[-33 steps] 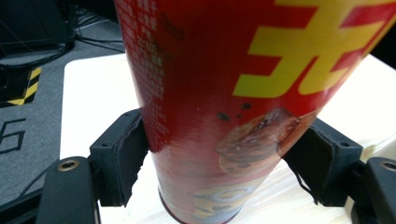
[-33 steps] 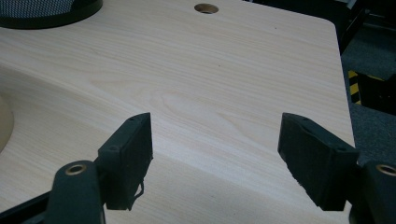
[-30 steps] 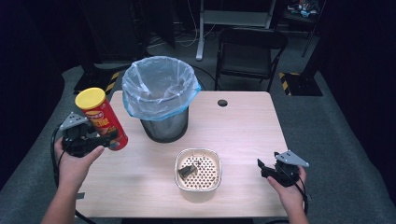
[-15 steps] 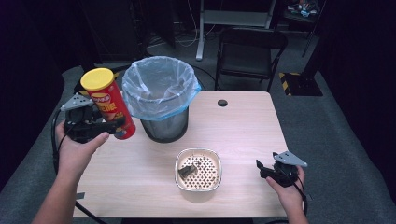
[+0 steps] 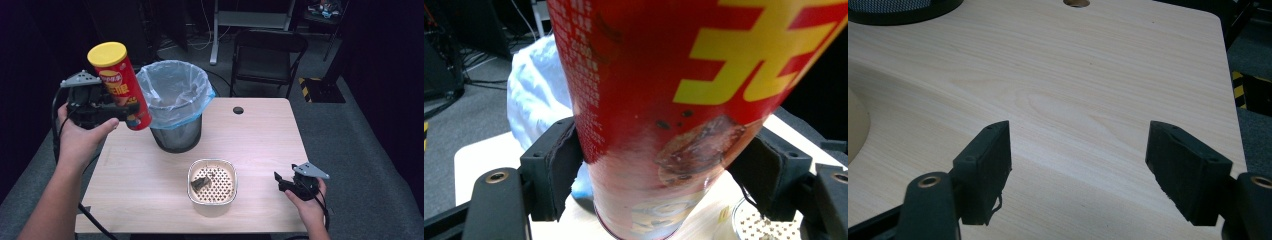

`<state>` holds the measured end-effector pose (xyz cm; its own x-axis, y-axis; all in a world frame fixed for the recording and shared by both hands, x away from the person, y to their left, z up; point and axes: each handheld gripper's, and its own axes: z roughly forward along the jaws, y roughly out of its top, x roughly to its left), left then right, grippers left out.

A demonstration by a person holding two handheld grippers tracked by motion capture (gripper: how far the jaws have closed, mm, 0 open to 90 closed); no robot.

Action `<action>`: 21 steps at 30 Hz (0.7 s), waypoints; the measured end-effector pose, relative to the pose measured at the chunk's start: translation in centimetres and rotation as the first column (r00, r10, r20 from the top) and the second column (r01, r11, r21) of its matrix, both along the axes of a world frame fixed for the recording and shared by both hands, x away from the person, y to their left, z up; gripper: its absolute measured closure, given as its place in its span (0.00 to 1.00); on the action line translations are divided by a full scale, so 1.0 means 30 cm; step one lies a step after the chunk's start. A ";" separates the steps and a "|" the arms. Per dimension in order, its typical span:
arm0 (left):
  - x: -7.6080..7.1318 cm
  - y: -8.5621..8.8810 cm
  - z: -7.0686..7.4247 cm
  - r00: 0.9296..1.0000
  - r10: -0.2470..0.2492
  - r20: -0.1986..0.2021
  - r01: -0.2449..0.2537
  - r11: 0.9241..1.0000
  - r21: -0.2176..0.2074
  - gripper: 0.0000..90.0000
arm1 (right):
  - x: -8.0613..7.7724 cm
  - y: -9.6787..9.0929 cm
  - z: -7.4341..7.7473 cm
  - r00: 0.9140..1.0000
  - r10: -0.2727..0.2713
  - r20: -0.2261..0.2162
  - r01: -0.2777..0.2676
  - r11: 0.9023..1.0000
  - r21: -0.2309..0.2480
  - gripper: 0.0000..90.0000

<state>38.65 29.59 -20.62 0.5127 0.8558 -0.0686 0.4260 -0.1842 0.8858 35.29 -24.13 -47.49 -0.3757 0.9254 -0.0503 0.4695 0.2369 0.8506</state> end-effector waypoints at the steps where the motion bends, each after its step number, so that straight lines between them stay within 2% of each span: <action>1: 0.009 -0.007 0.016 1.000 -0.005 0.002 0.005 1.000 0.009 0.27 | 0.000 0.000 -0.001 1.000 0.003 0.001 -0.003 1.000 -0.003 0.29; 3: 0.025 -0.020 0.042 1.000 -0.010 0.004 0.010 1.000 0.022 0.27 | 0.000 0.005 -0.001 1.000 -0.003 -0.002 0.003 1.000 -0.001 0.29; 11: 0.083 -0.058 0.104 1.000 -0.006 0.014 0.006 1.000 0.003 0.27 | 0.000 0.005 -0.001 1.000 0.010 0.003 -0.010 1.000 -0.008 0.29; 16: 0.130 -0.083 0.113 1.000 0.008 0.021 -0.008 1.000 -0.007 0.27 | -0.001 0.008 -0.002 1.000 0.017 0.006 -0.017 1.000 -0.011 0.29; 19: 0.166 -0.105 0.105 1.000 0.005 0.021 -0.004 1.000 -0.021 0.27 | 0.000 0.010 -0.004 1.000 0.019 0.002 -0.019 1.000 -0.008 0.29; 21: 0.185 -0.118 0.099 1.000 0.010 0.021 -0.010 1.000 -0.015 0.27 | 0.001 0.009 -0.005 1.000 0.024 0.000 -0.024 1.000 -0.015 0.29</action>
<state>44.20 26.04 -17.64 0.5058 0.8598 -0.0705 0.4087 -0.1669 0.8973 35.33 -23.87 -47.65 -0.3975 0.9154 -0.0645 0.4637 0.2610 0.8467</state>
